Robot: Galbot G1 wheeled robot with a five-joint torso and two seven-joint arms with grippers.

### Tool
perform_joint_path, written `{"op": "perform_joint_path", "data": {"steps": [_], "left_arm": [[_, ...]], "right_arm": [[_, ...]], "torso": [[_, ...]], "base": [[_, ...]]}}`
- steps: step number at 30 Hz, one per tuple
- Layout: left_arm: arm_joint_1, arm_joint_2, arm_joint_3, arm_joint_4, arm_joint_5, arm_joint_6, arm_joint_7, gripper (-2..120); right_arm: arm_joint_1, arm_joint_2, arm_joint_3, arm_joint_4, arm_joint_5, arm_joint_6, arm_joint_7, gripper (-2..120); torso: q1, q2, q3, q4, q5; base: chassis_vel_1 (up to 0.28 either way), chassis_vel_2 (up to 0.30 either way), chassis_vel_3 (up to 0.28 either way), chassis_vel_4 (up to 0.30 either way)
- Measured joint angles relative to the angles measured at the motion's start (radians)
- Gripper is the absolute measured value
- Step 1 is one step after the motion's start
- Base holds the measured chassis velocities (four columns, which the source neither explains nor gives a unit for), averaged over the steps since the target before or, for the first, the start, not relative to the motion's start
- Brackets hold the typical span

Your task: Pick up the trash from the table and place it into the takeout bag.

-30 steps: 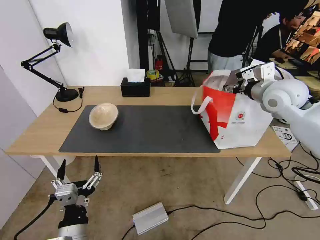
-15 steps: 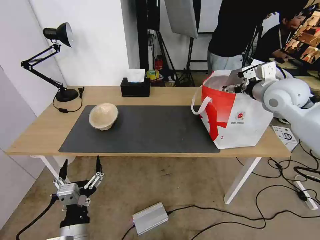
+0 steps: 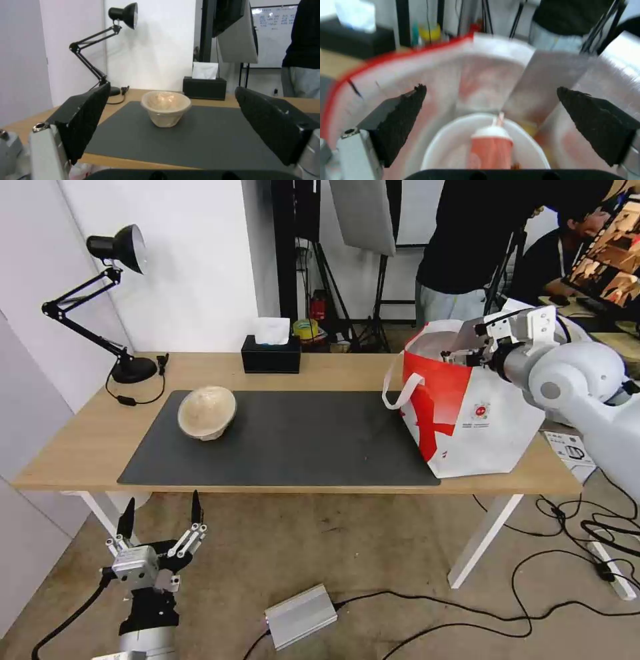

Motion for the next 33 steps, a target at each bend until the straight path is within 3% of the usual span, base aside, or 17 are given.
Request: {"op": "perform_joint_path", "data": {"steps": [3, 6, 7, 11, 24, 33], "left_arm": [[0.000, 0.000, 0.000, 0.000, 0.000, 0.000, 0.000, 100], [0.003, 0.000, -0.001, -0.006, 0.001, 0.000, 0.000, 100], [0.003, 0.000, -0.001, -0.006, 0.001, 0.000, 0.000, 100], [0.006, -0.001, -0.004, -0.012, 0.001, 0.000, 0.000, 100], [0.008, -0.001, -0.008, -0.013, 0.002, 0.000, -0.002, 100], [0.010, -0.002, -0.010, -0.012, 0.003, 0.003, -0.002, 100]], "right_arm": [[-0.042, -0.008, 0.034, 0.040, -0.022, 0.067, 0.008, 100], [-0.109, -0.015, 0.076, 0.096, -0.086, 0.241, 0.032, 100], [-0.109, -0.015, 0.076, 0.096, -0.086, 0.241, 0.032, 100], [-0.177, -0.007, 0.112, 0.134, -0.149, 0.424, 0.067, 100], [-0.371, 0.031, 0.202, 0.235, -0.267, 0.682, 0.127, 100], [-0.590, 0.107, 0.249, 0.336, -0.427, 0.865, 0.175, 100]], "torso": [[0.000, 0.000, 0.000, -0.0003, 0.0002], [0.000, 0.000, 0.000, -0.0001, 0.0001], [0.000, 0.000, 0.000, -0.0001, 0.0001], [0.000, 0.000, 0.000, 0.0000, 0.0001], [0.000, 0.000, 0.000, -0.0001, 0.0000], [0.000, 0.000, 0.000, 0.0000, 0.0001]], "base": [[0.000, 0.000, 0.000, 0.000], [0.000, 0.000, 0.000, 0.000], [0.000, 0.000, 0.000, 0.000], [0.000, 0.000, 0.000, 0.000], [0.000, 0.000, 0.000, 0.000], [0.000, 0.000, 0.000, 0.000]]}}
